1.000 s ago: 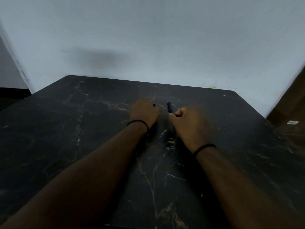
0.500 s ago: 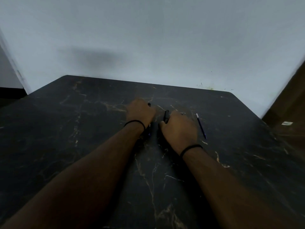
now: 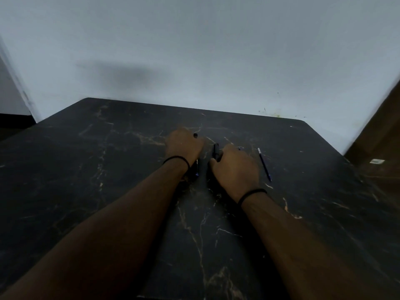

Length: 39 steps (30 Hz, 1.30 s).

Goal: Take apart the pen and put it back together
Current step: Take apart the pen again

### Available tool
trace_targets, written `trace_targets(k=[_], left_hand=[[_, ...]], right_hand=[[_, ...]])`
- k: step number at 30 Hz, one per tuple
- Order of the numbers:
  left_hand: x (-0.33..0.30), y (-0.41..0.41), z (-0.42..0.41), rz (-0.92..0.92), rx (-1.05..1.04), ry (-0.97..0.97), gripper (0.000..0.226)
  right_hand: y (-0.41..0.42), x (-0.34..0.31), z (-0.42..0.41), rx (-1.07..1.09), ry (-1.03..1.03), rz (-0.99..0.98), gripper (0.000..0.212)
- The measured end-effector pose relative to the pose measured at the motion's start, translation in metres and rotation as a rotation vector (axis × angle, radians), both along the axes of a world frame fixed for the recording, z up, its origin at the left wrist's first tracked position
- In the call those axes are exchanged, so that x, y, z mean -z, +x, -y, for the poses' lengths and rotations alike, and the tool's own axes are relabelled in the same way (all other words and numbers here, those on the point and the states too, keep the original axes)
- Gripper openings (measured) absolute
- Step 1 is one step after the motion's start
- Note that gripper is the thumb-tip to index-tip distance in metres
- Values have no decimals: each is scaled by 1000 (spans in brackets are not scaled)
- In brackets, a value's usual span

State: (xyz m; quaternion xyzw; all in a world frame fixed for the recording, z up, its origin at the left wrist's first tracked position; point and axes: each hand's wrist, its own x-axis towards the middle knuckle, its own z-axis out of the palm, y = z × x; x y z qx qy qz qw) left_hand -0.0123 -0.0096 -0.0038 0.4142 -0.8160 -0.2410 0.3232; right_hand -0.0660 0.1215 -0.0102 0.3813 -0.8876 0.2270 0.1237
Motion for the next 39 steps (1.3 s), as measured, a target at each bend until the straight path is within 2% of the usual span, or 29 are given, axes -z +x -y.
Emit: trace_targets(k=[7,12,15,17,19,23,26,31,39], left_hand=[[3,0,1,-268,13,133,30],[-8,-2,-3,-678,194,563,23],[-14,0,-6,-816,347,730,14],[-16,0,-10,-832,434,787,11],[-18,-1,-15,-825,477,807,13],[-18,-3,-18,-804,481,789,19],[-19,-1,-20,-797,523,826,7],[-19,3,-16,-814,596,840,11],[-16,3,-17,-800,906,909,21]], right_hand=[[-1,-4,-2,5,-50,49,38],[-9,-11,-10,-56,-396,108,31],[-11,-13,-11,-126,-556,168,40],[-9,-14,-10,-174,-594,295,48],[-6,-16,-10,-255,-618,446,46],[-2,-18,-9,-355,-653,636,17],[-4,-18,-10,-366,-649,637,16],[-4,-17,-13,-359,-594,581,15],[-8,-21,-9,-397,-675,856,28]])
